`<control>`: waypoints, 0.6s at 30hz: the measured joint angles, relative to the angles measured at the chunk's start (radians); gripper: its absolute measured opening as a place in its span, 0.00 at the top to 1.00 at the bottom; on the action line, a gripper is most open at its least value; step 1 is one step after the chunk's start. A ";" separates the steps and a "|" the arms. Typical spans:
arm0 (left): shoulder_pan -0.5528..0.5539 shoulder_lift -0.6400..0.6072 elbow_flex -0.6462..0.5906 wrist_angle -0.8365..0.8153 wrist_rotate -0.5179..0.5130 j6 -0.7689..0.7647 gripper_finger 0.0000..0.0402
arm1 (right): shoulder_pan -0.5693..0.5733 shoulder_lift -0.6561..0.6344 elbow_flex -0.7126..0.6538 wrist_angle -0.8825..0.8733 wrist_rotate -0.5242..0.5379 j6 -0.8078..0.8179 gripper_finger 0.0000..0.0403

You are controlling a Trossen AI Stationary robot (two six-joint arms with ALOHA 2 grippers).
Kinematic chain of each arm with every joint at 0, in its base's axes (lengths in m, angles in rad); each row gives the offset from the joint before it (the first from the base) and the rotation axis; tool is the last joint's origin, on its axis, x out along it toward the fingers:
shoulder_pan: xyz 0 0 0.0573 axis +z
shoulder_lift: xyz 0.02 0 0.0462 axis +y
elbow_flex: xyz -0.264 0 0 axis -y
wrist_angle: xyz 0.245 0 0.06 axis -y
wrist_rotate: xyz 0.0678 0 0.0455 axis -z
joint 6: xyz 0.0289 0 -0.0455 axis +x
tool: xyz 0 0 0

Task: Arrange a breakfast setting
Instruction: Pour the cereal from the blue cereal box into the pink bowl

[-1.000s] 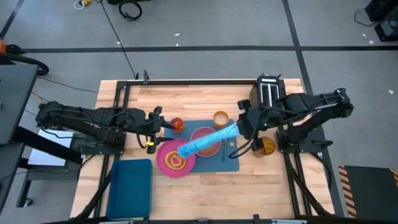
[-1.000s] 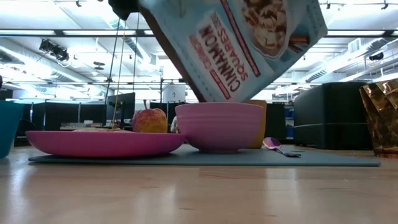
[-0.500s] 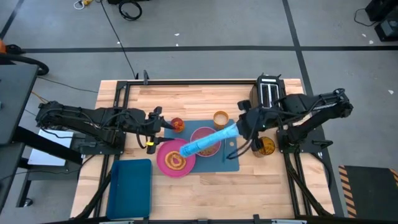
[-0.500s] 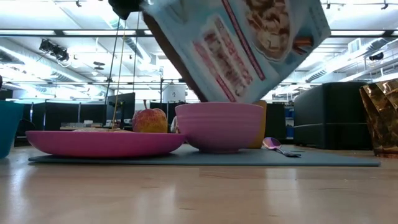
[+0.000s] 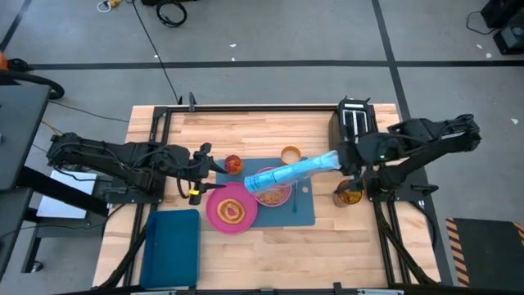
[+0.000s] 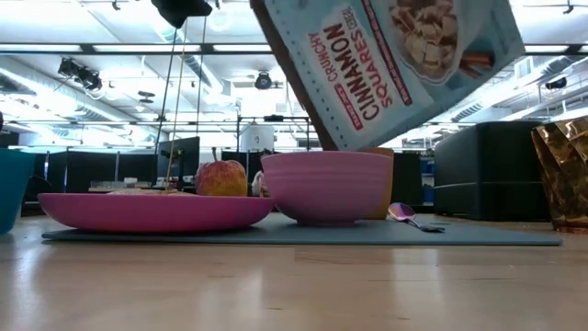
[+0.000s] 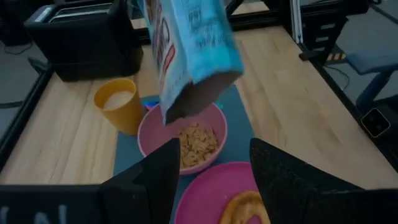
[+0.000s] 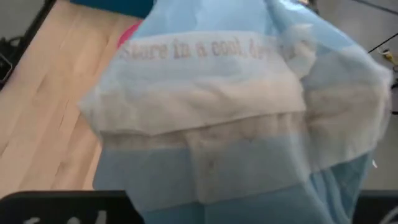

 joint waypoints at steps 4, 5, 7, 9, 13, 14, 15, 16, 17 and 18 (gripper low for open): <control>0.002 -0.001 -0.061 0.145 0.007 0.011 0.53 | 0.002 -0.138 -0.144 0.075 -0.006 0.029 0.70; 0.006 -0.007 -0.102 0.202 0.014 0.013 0.53 | 0.001 -0.174 -0.181 0.098 -0.006 0.030 0.70; 0.023 -0.014 -0.194 0.328 0.023 0.011 0.54 | 0.000 -0.246 -0.249 0.152 -0.017 0.031 0.70; 0.043 -0.013 -0.285 0.480 0.024 -0.001 0.54 | 0.001 -0.322 -0.309 0.207 -0.026 0.034 0.70; 0.064 -0.005 -0.438 0.812 0.023 -0.009 0.54 | 0.000 -0.469 -0.434 0.293 -0.027 0.030 0.70; 0.066 -0.004 -0.468 0.882 0.024 -0.008 0.54 | -0.002 -0.504 -0.463 0.311 -0.027 0.031 0.70; 0.067 -0.004 -0.499 0.948 0.025 -0.007 0.54 | -0.003 -0.538 -0.489 0.328 -0.027 0.031 0.70; 0.069 -0.004 -0.524 1.006 0.024 -0.006 0.54 | -0.003 -0.570 -0.514 0.350 -0.028 0.031 0.70; 0.069 -0.004 -0.547 1.057 0.023 0.004 0.54 | -0.003 -0.602 -0.537 0.375 -0.029 0.030 0.70; 0.069 -0.004 -0.571 1.113 0.023 0.013 0.54 | -0.003 -0.634 -0.559 0.407 -0.032 0.028 0.70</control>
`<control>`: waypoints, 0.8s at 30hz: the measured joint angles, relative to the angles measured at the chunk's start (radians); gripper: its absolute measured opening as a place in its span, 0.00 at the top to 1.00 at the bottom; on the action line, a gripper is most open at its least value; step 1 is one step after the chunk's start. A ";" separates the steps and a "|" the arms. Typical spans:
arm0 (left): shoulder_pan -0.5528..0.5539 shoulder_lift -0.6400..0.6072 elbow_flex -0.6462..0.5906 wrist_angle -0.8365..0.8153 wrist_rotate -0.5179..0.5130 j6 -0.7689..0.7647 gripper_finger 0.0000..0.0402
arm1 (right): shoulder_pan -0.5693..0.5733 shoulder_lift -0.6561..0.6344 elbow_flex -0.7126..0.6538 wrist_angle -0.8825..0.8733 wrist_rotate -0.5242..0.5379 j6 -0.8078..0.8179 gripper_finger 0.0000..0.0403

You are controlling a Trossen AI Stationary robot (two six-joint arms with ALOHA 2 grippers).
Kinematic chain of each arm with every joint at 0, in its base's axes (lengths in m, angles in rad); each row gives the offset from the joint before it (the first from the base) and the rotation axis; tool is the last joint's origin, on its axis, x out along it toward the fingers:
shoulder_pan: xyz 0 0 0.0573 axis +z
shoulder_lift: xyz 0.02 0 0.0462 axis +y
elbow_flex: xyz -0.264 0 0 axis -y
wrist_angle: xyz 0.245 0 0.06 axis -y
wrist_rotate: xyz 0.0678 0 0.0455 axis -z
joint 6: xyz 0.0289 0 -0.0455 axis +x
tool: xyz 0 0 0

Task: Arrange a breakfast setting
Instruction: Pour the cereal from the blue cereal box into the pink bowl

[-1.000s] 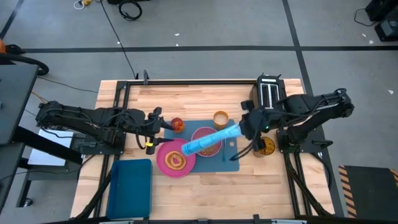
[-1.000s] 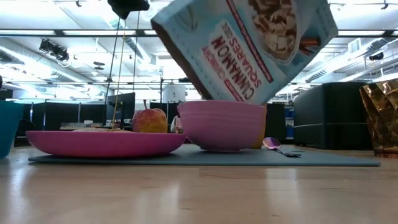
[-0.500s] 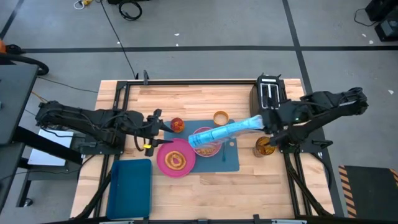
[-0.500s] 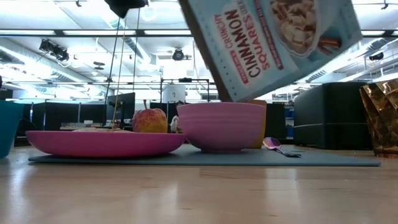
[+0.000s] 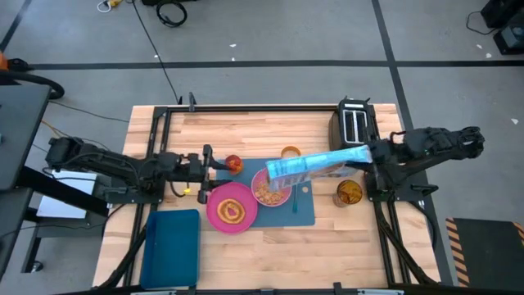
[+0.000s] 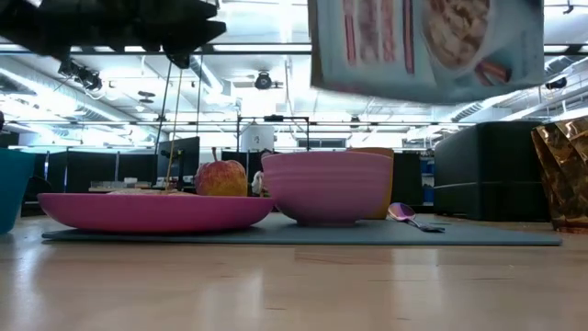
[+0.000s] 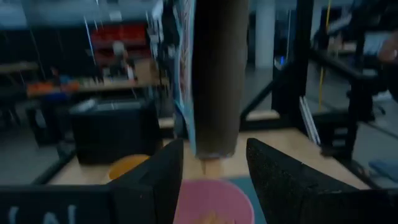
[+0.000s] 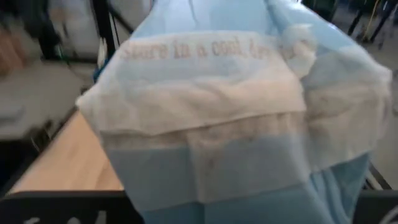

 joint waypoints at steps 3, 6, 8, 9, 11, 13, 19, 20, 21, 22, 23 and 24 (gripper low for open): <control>0.001 0.009 -0.057 0.162 -0.001 0.029 0.52 | 0.000 -0.085 -0.090 0.183 -0.017 -0.060 0.70; 0.002 0.056 -0.081 0.278 -0.011 0.053 0.48 | 0.000 -0.129 -0.208 0.470 -0.035 -0.144 0.70; 0.009 0.099 -0.071 0.347 -0.011 0.068 0.44 | 0.000 -0.122 -0.284 0.666 -0.041 -0.186 0.70; 0.016 0.126 -0.057 0.364 -0.010 0.069 0.42 | 0.000 -0.106 -0.322 0.760 -0.044 -0.204 0.70; 0.034 0.178 -0.028 0.368 -0.011 0.058 0.36 | 0.000 -0.058 -0.394 0.971 -0.050 -0.237 0.70; 0.056 0.243 0.032 0.375 -0.011 0.049 0.31 | -0.002 0.008 -0.461 1.206 -0.070 -0.263 0.70; 0.119 0.438 0.234 0.401 0.096 0.046 0.22 | -0.049 0.299 -0.561 1.833 -0.127 -0.311 0.70; 0.125 0.473 0.282 0.412 0.115 0.050 0.21 | -0.059 0.352 -0.561 1.900 -0.147 -0.311 0.70; 0.130 0.503 0.322 0.420 0.126 0.055 0.21 | -0.071 0.404 -0.559 1.955 -0.165 -0.309 0.70; 0.136 0.531 0.361 0.420 0.138 0.055 0.21 | -0.082 0.456 -0.551 1.999 -0.179 -0.308 0.70; 0.141 0.560 0.402 0.417 0.156 0.055 0.21 | -0.091 0.503 -0.538 2.039 -0.188 -0.307 0.70; 0.145 0.588 0.439 0.417 0.179 0.054 0.21 | -0.100 0.546 -0.530 2.075 -0.194 -0.306 0.70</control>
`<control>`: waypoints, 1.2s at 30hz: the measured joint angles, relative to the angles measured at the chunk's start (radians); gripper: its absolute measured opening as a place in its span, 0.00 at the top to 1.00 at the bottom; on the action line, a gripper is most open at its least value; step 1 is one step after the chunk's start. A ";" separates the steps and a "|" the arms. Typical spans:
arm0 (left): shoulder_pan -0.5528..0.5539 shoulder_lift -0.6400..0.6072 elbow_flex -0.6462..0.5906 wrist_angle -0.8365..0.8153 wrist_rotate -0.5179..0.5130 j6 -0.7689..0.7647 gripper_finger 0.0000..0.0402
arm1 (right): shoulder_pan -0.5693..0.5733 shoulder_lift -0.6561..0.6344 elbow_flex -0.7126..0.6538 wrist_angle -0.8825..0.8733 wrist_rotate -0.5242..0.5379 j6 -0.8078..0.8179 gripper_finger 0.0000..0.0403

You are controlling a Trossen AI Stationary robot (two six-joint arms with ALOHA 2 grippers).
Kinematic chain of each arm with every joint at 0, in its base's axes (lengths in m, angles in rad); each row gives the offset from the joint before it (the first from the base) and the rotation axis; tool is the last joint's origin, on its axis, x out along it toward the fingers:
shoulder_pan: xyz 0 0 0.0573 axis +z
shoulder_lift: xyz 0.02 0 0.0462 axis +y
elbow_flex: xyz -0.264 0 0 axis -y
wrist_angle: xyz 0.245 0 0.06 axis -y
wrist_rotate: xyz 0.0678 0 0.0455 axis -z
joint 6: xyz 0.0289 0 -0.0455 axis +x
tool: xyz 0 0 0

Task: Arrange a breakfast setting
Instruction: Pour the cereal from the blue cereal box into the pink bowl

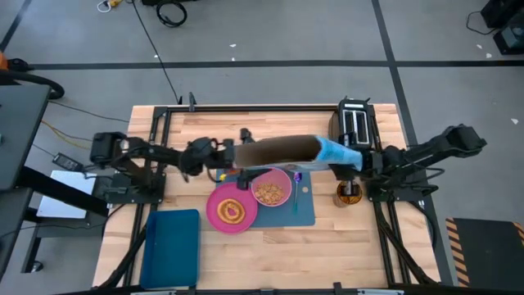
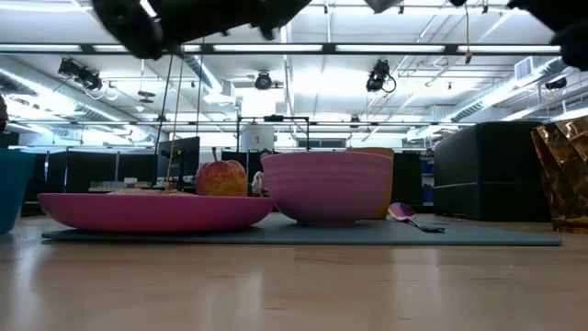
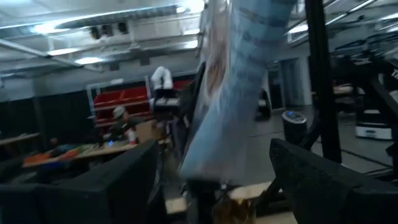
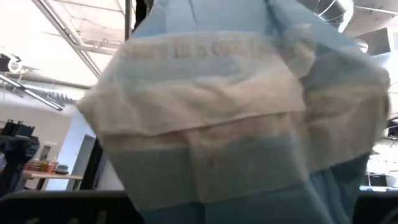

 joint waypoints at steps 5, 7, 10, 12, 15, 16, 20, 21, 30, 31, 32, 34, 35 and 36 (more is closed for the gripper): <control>0.006 0.075 0.107 0.002 0.057 -0.012 0.21 | -0.012 0.137 0.026 0.144 -0.030 0.011 0.70; 0.006 0.085 0.125 0.012 0.064 -0.021 0.21 | -0.011 0.156 0.029 0.140 -0.030 0.013 0.70; 0.006 0.083 0.132 0.055 0.070 -0.074 0.24 | -0.012 0.195 0.031 0.131 -0.029 0.017 0.70; 0.006 0.083 0.132 0.077 0.099 -0.124 0.27 | -0.012 0.209 0.034 0.141 -0.028 0.016 0.70; 0.006 0.083 0.132 0.090 0.122 -0.163 0.35 | -0.012 0.215 0.035 0.135 -0.021 0.017 0.69; 0.005 0.083 0.132 0.087 0.122 -0.169 0.39 | -0.012 0.215 0.035 0.135 -0.019 0.017 0.69; 0.010 0.083 0.132 0.085 0.130 -0.200 0.56 | -0.011 0.214 0.035 0.120 0.029 0.022 0.66; 0.014 0.082 0.132 0.084 0.145 -0.208 0.61 | -0.011 0.214 0.035 0.098 0.038 0.019 0.64; 0.076 0.065 0.131 0.044 0.236 -0.219 0.97 | -0.008 0.199 0.035 -0.029 0.061 0.064 0.35; 0.088 0.048 0.131 0.010 0.244 -0.222 0.97 | -0.004 0.189 0.035 -0.055 0.081 0.065 0.31; 0.099 0.028 0.131 -0.029 0.247 -0.223 0.97 | 0.000 0.171 0.035 -0.087 0.110 0.062 0.26; 0.124 -0.019 0.131 -0.138 0.251 -0.216 0.96 | 0.010 0.125 0.035 -0.155 0.178 0.041 0.18; 0.134 -0.046 0.131 -0.190 0.250 -0.207 0.96 | 0.014 0.101 0.035 -0.193 0.214 0.022 0.13; 0.144 -0.078 0.130 -0.253 0.249 -0.189 0.96 | 0.020 0.074 0.035 -0.241 0.249 0.004 0.10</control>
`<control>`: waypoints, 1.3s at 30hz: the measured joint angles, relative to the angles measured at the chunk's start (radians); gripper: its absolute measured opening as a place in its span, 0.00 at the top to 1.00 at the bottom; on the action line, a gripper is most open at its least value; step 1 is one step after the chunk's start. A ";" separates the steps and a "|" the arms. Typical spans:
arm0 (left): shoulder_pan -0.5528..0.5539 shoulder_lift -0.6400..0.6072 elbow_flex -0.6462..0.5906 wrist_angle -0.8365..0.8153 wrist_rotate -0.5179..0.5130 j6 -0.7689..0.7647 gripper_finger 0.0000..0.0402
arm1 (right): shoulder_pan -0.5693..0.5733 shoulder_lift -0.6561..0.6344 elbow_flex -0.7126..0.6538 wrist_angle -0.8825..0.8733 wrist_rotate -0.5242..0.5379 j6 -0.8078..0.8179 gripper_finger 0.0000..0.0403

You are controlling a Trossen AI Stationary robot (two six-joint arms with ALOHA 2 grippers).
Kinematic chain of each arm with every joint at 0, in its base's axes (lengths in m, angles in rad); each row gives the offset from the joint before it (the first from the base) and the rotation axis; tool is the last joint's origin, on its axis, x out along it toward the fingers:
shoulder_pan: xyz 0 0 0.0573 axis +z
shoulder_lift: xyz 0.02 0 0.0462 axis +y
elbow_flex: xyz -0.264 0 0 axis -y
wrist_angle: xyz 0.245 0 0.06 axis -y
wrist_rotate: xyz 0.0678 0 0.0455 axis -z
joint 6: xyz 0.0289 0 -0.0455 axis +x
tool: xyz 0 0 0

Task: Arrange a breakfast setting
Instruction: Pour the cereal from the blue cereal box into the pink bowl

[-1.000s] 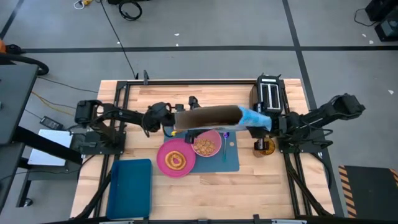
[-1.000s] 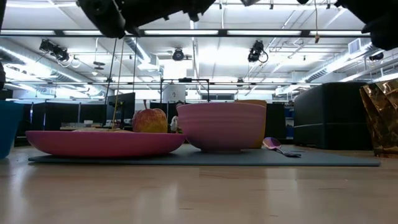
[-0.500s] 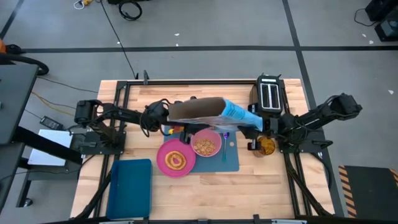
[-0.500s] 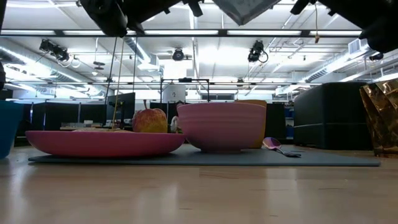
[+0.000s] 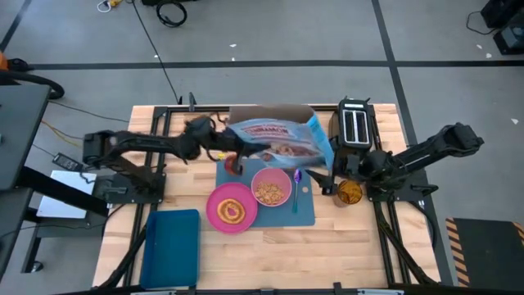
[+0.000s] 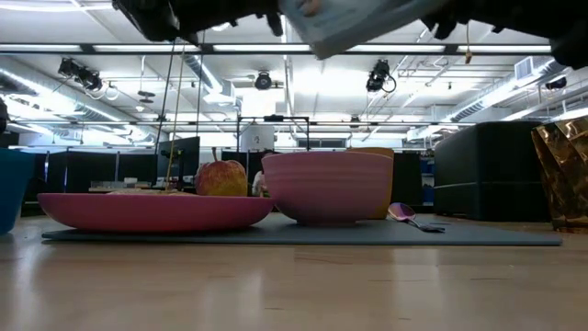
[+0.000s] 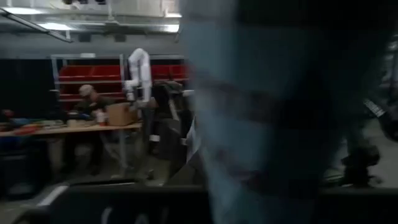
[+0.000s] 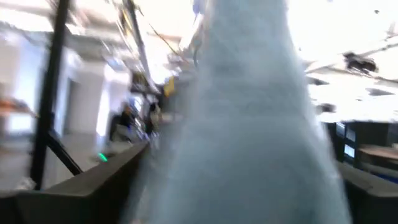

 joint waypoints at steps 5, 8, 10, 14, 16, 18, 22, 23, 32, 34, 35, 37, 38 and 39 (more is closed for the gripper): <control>0.045 -0.160 0.000 -0.234 -0.019 0.077 0.98 | 0.010 -0.123 0.000 -0.206 0.104 -0.022 0.02; 0.068 -0.248 0.000 -0.416 -0.089 0.115 0.97 | 0.010 -0.172 0.000 -0.289 0.152 -0.028 0.05; 0.083 -0.306 0.000 -0.543 -0.188 0.152 0.97 | 0.010 -0.195 0.000 -0.332 0.181 -0.033 0.05; 0.105 -0.417 0.000 -0.809 -0.414 0.179 0.97 | 0.010 -0.215 0.000 -0.389 0.199 -0.033 0.05; 0.109 -0.464 -0.025 -0.884 -0.535 0.155 0.97 | 0.010 -0.214 0.000 -0.402 0.199 -0.030 0.05; 0.109 -0.512 -0.089 -0.896 -0.635 0.120 0.97 | 0.010 -0.206 0.000 -0.401 0.199 -0.030 0.05; 0.109 -0.606 -0.266 -0.890 -0.859 0.034 0.97 | 0.010 -0.191 0.000 -0.401 0.206 -0.023 0.05; 0.109 -0.625 -0.310 -0.877 -0.919 0.008 0.97 | 0.008 -0.188 0.000 -0.401 0.208 -0.015 0.05; 0.109 -0.688 -0.618 -0.801 -1.400 -0.248 0.97 | -0.030 -0.128 0.000 -0.363 0.202 0.090 0.06; 0.110 -0.688 -0.666 -0.781 -1.468 -0.303 0.97 | -0.035 -0.095 0.002 -0.330 0.194 0.101 0.06; 0.110 -0.688 -0.687 -0.780 -1.490 -0.332 0.97 | -0.036 -0.075 0.011 -0.327 0.193 0.102 0.06; 0.117 -0.688 -0.722 -0.778 -1.509 -0.389 0.97 | -0.037 -0.029 0.043 -0.324 0.191 0.101 0.06; 0.121 -0.689 -0.733 -0.772 -1.510 -0.408 0.97 | -0.039 -0.004 0.062 -0.324 0.188 0.097 0.06; 0.128 -0.689 -0.744 -0.769 -1.510 -0.428 0.97 | -0.043 0.024 0.085 -0.324 0.179 0.093 0.06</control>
